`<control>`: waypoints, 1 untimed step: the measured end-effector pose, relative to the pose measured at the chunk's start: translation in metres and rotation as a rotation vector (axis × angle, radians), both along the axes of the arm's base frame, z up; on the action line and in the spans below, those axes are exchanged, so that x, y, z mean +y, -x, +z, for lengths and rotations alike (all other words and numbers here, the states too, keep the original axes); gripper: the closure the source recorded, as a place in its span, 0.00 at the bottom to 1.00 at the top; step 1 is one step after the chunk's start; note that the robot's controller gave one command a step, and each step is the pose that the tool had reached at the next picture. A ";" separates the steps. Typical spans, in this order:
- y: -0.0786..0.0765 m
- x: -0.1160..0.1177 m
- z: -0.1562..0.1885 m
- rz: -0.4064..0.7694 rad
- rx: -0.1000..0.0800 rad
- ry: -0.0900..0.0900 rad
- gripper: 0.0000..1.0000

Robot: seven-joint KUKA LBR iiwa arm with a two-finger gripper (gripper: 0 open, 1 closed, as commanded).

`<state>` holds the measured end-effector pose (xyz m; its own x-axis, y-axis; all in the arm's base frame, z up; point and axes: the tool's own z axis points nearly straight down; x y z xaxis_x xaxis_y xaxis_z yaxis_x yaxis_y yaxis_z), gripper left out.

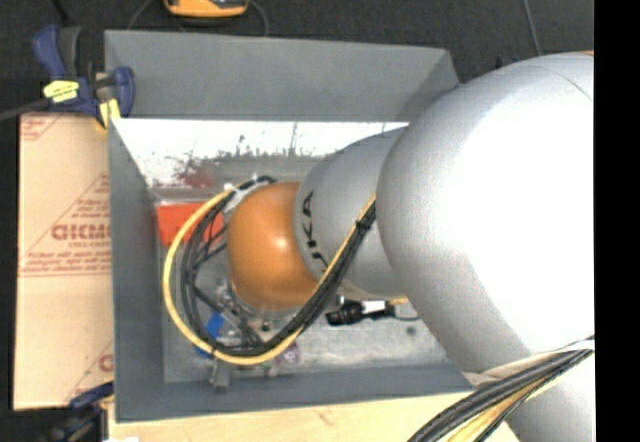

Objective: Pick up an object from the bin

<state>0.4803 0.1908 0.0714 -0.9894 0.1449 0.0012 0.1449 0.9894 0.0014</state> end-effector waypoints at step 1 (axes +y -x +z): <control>-0.001 -0.001 0.003 -0.006 -0.003 -0.001 1.00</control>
Offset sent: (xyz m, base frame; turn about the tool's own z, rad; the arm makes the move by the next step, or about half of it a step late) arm 0.0000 0.0000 0.0000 0.0000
